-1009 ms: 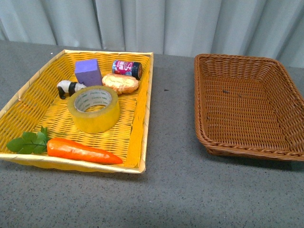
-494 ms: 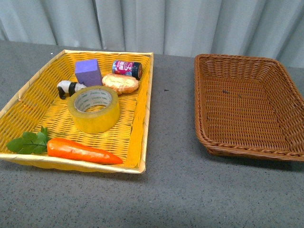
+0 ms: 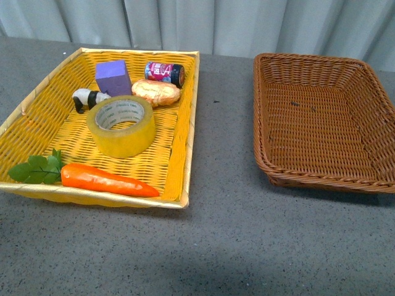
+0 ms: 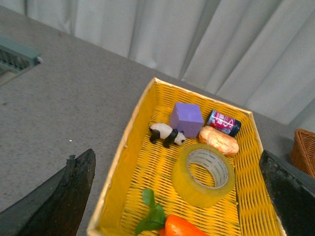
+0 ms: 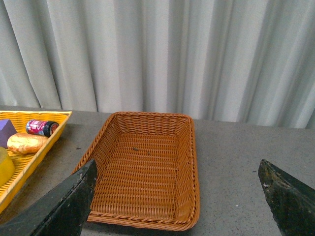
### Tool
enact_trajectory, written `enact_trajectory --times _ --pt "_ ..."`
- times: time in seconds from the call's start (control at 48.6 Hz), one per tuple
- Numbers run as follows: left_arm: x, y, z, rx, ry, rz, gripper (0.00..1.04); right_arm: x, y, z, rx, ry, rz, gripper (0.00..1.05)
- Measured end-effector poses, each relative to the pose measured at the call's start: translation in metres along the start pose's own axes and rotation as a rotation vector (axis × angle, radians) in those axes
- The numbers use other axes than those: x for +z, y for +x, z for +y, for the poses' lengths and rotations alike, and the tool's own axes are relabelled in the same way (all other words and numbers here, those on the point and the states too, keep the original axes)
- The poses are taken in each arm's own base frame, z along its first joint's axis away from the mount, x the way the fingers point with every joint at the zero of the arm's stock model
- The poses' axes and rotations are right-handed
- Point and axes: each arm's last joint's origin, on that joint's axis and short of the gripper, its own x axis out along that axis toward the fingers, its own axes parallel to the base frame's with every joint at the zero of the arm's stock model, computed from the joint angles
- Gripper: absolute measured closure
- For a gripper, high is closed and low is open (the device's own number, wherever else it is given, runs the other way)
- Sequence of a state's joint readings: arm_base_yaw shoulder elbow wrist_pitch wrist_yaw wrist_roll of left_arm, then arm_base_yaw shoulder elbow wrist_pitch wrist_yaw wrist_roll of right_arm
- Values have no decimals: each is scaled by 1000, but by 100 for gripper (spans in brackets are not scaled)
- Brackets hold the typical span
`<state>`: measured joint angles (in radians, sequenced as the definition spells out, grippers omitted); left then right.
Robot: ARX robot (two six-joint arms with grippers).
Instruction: Move tape to another basket
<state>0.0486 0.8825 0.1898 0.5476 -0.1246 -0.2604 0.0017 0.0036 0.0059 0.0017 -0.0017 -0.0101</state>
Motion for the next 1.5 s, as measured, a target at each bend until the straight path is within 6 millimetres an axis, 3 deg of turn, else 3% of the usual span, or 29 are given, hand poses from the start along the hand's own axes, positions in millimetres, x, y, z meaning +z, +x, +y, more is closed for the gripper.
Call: enact_trajectory --times 0.165,0.35,0.597,0.762,1.503 --pt "-4 62 -6 -10 -16 108 7 0 0 0 0 0 0 9" --pt "-36 141 -17 1 23 391 7 0 0 0 0 0 0 9" --pt "-55 196 -28 -4 -21 512 7 0 0 0 0 0 0 9" --pt "-67 218 -33 14 -20 576 7 0 0 0 0 0 0 9" --pt "-93 233 -43 -45 93 717 7 0 0 0 0 0 0 9"
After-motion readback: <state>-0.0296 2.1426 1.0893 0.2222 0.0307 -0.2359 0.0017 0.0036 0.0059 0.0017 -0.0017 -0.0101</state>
